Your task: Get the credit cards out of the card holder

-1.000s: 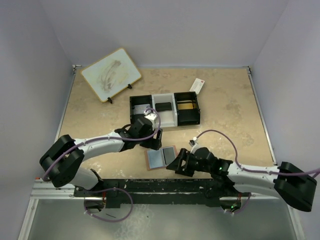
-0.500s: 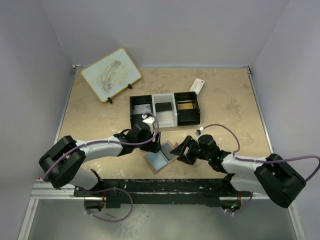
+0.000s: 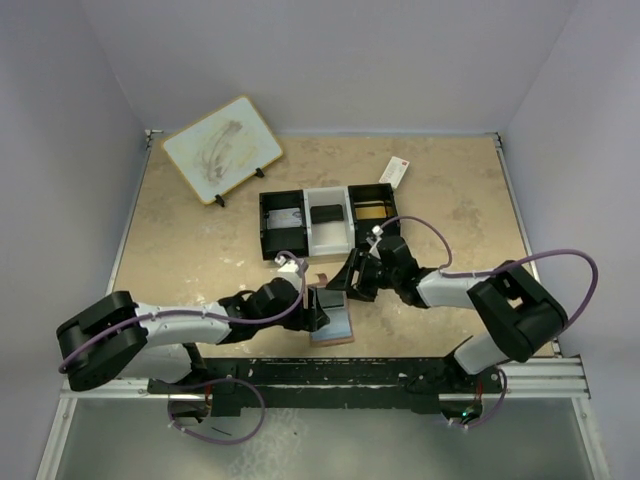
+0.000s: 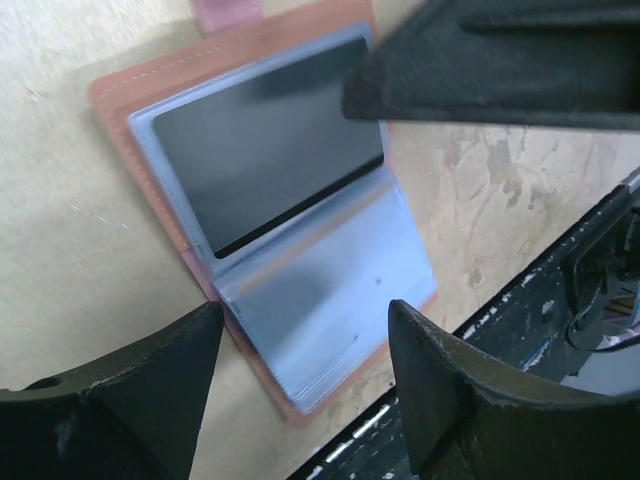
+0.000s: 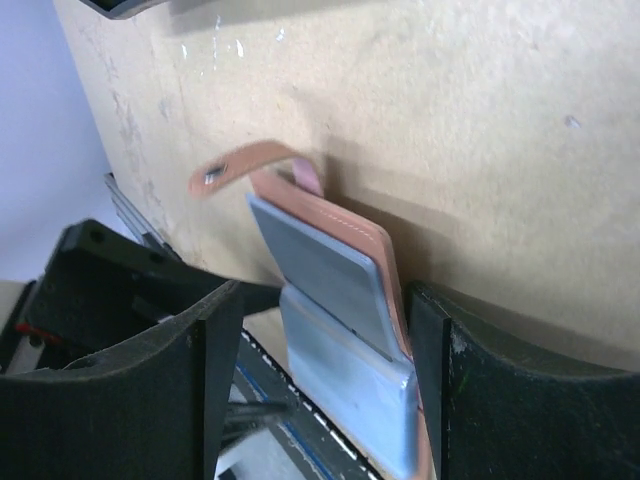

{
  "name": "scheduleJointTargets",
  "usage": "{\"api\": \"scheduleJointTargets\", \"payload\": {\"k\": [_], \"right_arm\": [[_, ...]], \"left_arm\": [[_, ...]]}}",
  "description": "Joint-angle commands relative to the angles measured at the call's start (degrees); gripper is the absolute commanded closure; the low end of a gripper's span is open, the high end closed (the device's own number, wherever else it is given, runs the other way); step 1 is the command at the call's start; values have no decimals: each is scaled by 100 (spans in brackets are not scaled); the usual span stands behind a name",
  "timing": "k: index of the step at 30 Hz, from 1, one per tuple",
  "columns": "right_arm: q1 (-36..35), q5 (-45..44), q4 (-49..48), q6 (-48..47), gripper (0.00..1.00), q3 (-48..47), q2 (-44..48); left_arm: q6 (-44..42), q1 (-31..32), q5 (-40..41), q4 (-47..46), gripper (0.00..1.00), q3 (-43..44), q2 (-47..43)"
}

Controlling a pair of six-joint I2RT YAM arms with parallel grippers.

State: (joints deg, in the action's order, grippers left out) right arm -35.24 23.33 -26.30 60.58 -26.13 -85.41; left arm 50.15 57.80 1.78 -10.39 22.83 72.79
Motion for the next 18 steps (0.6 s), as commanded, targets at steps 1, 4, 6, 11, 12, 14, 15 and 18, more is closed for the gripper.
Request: {"api": "scheduleJointTargets", "payload": {"k": [1,4,6,11,12,14,15,18], "right_arm": [[-14,441,99,-686,32,-492,-239],[-28,410,482,-1079,34,-851,-416],[-31,66,1041,-1370,33,-1110,-467],[-34,-1281,2328,-1916,30,-1683,-259],[-35,-1532,2541,-1973,29,-1790,-165],[-30,-2011,2928,-2029,28,-1949,29],[-31,-2237,3113,-2010,28,-1994,154],[-35,-2400,3253,-1819,29,-1870,667]], "left_arm": [[1004,361,558,-645,36,-284,-6],[1367,569,773,-1076,36,-342,114],[1522,743,812,-1275,36,-277,272],[1739,1426,1216,-1386,35,40,669],[1740,1574,1335,-1285,35,134,696],[1700,1686,1622,-779,35,341,587],[1680,1724,1775,-595,34,386,474],[1590,1743,2028,-123,34,393,6]]}}
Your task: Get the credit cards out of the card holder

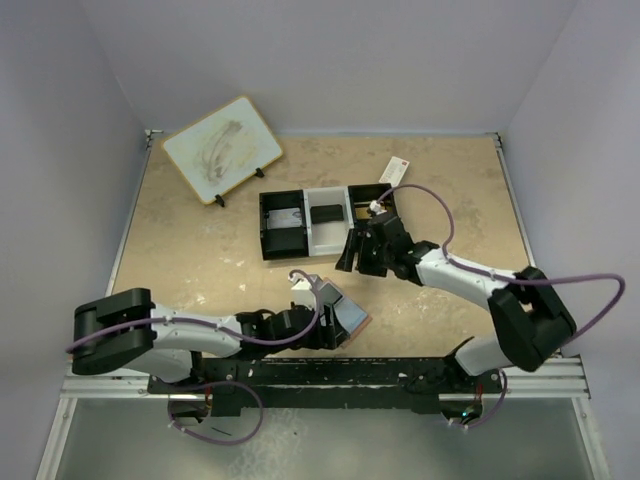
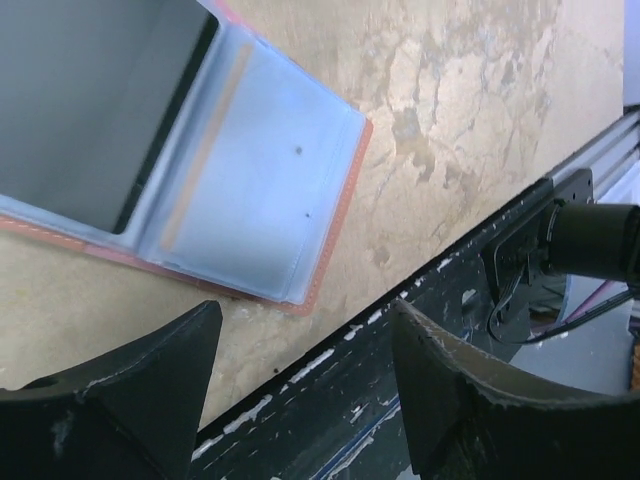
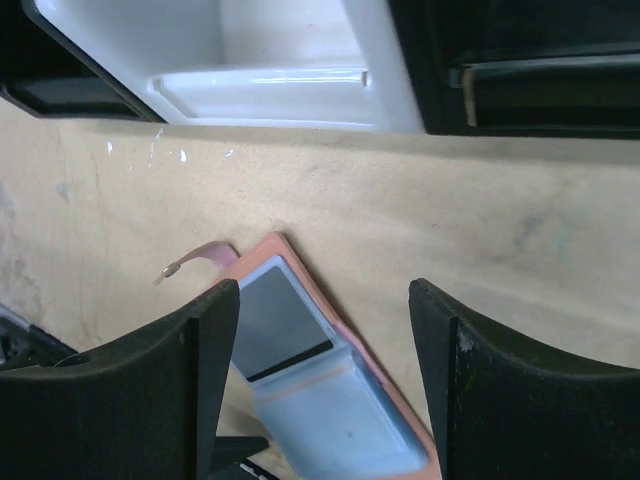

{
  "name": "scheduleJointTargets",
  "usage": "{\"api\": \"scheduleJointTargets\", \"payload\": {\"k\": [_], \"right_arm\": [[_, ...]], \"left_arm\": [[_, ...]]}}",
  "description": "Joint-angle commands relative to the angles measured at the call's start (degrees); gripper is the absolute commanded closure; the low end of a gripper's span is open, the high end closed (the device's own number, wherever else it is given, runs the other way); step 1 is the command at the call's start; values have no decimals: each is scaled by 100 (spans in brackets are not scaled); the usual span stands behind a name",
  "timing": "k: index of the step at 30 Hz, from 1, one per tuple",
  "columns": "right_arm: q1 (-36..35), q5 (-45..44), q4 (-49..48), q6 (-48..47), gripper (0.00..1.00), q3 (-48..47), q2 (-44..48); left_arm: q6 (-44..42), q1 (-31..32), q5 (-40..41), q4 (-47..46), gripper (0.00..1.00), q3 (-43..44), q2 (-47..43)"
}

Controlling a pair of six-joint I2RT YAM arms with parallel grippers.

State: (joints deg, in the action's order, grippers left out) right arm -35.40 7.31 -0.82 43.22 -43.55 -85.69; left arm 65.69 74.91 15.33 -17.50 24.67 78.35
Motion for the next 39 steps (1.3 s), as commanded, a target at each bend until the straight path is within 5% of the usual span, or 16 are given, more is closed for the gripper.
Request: {"api": "scheduleJointTargets", "payload": {"k": [1,8,17,32,39], "right_arm": [[-20,-708,605,38,31,8,893],[-386,487,-1474,1499,55,1581,1870],[-1334,-242,-2079,2630,64,1795,1062],[-1331,-135,-3549,3535,73,2857,132],[-1294,-283,-3389,3595,72,2848,240]], "left_arm": [[3,32,813,843,34,228,-760],[-376,-163,1796,2724,24,377,-2117],[-873,-1180,1565,3465,19,724,-2478],[-1985,-1638,277,2926,21,1644,-871],[-2310,-1716,-47,2793,39,2188,271]]}}
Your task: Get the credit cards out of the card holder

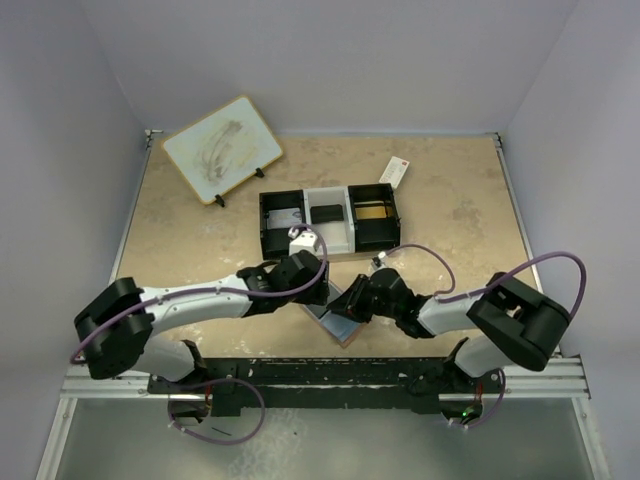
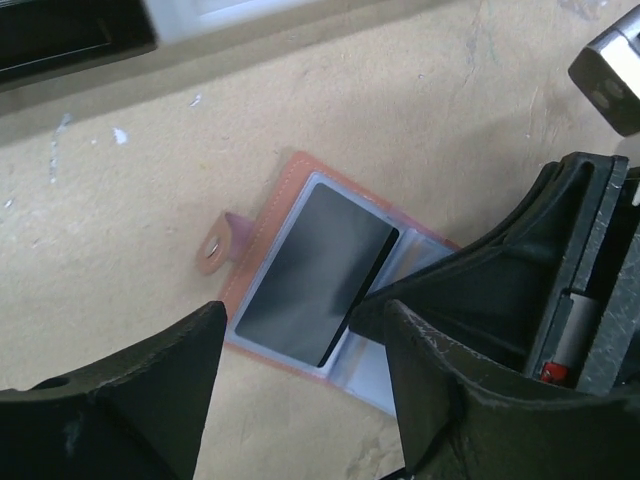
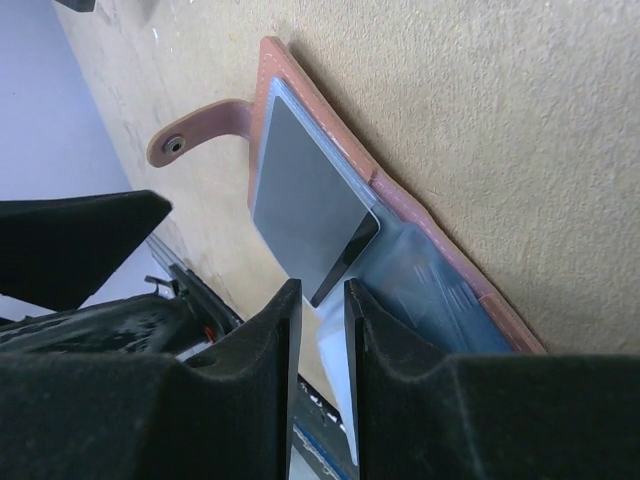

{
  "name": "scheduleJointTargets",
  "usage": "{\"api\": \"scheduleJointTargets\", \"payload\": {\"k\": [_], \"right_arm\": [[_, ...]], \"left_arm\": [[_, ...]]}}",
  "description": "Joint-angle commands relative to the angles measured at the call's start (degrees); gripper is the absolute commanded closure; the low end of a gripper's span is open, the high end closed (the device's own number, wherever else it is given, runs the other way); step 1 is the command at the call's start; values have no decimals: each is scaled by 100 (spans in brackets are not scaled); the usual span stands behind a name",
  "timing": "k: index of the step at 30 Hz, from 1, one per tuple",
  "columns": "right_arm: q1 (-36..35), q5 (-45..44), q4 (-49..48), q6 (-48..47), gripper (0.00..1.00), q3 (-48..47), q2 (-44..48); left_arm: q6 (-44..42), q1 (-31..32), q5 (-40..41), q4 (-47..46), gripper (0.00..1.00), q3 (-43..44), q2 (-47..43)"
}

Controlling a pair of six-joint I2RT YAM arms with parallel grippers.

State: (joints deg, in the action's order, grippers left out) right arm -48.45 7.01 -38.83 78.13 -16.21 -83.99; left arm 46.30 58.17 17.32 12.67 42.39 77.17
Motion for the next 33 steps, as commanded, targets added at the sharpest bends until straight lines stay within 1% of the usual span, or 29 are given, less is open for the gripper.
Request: {"api": "scheduleJointTargets", "payload": {"k": [1,5,7,9,13,15,17,22,25,26,29,33], "right_arm": [[11,-377,475,196,72,143,146],[11,-840,815,320,70,116,442],[11,-987,1060,357,69,-28,431],[11,-935,1083,397,71,-131,308],[15,-931,1130,492,72,-164,166],[11,-908,1146,559,72,-166,198],[11,-955,1294,565,69,-228,295],[11,-1397,1976,571,66,-405,620],[15,-1643,2791,408,66,-772,500],[13,-1604,2830,395,66,-781,440],[2,-1443,2512,310,67,-759,250],[2,-1435,2671,267,68,-940,162]], "left_arm": [[-382,-69,-246,-253,42,430,481],[-457,-216,-468,-455,47,447,737],[-452,-263,-356,-363,49,497,857],[-331,-313,-186,-138,53,592,1039],[-393,-315,-527,-232,59,596,1291],[-412,-315,-605,-277,64,518,1335],[-452,-315,-668,-295,68,437,1323],[-482,-314,-647,-229,75,237,1277],[-456,-307,-762,-330,80,162,1351],[-429,-300,-775,-346,81,140,1367],[-378,-291,-793,-390,83,104,1390],[-372,-235,-798,-356,84,111,1334]]}}
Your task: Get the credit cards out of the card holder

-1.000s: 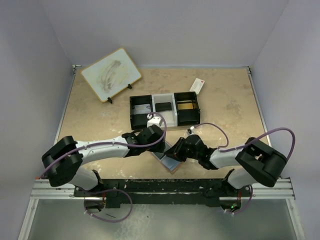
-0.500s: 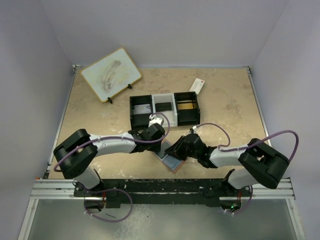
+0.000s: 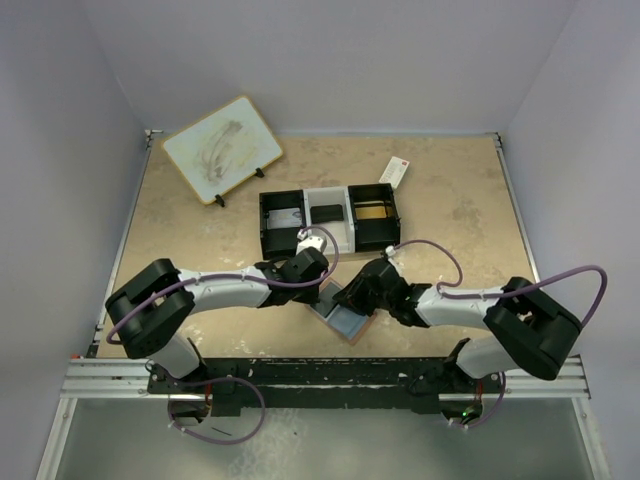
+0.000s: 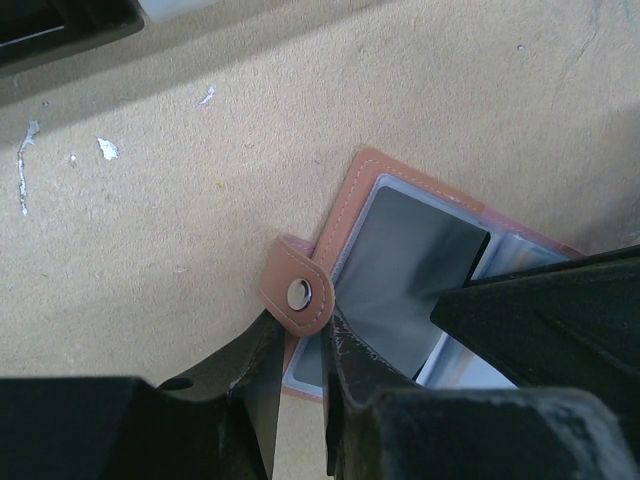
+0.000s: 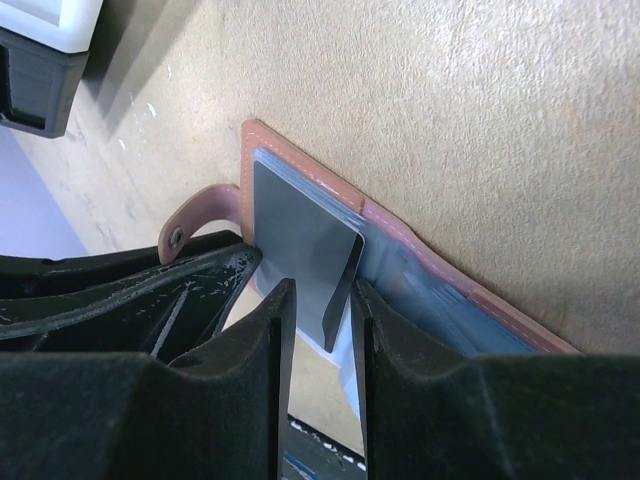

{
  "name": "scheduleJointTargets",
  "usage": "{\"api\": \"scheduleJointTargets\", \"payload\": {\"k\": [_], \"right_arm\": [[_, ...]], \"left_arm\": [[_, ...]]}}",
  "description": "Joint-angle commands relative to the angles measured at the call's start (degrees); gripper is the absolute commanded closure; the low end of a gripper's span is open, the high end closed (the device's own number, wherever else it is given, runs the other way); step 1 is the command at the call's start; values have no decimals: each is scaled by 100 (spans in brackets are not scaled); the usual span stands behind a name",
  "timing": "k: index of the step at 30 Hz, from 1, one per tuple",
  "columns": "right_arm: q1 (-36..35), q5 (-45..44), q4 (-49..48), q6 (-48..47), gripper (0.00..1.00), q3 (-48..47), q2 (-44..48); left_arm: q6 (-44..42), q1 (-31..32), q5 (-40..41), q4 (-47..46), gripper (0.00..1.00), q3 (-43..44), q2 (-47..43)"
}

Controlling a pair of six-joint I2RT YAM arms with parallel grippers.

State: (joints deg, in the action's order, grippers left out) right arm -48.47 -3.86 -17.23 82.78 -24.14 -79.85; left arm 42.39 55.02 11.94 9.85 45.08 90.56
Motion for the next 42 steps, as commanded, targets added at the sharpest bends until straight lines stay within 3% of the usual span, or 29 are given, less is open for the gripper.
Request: {"api": "scheduleJointTargets", "payload": {"k": [1,6,12,18,21,27,36,42], "right_arm": [[4,-338,432,-257,69,-145,-201],[12,285,-131,-665,70,-52,107],[125,303,531,-1353,66,-339,418],[594,1150,287,-1942,65,-153,651],[594,1079,496,-2212,66,-297,690],[593,1263,357,-2111,68,-73,699],[593,1484,-343,-1892,70,295,445],[593,1434,-385,-1714,73,363,154]], "left_arm": [[28,97,-249,-63,84,-164,-40],[144,250,-228,-53,89,-165,-64],[673,663,252,214,90,-203,-337],[1003,810,627,423,77,-301,-797],[985,826,719,373,72,-256,-1076],[765,826,711,129,70,40,-1294],[639,738,94,-481,75,13,-531],[735,721,636,-35,79,-138,-391]]}}
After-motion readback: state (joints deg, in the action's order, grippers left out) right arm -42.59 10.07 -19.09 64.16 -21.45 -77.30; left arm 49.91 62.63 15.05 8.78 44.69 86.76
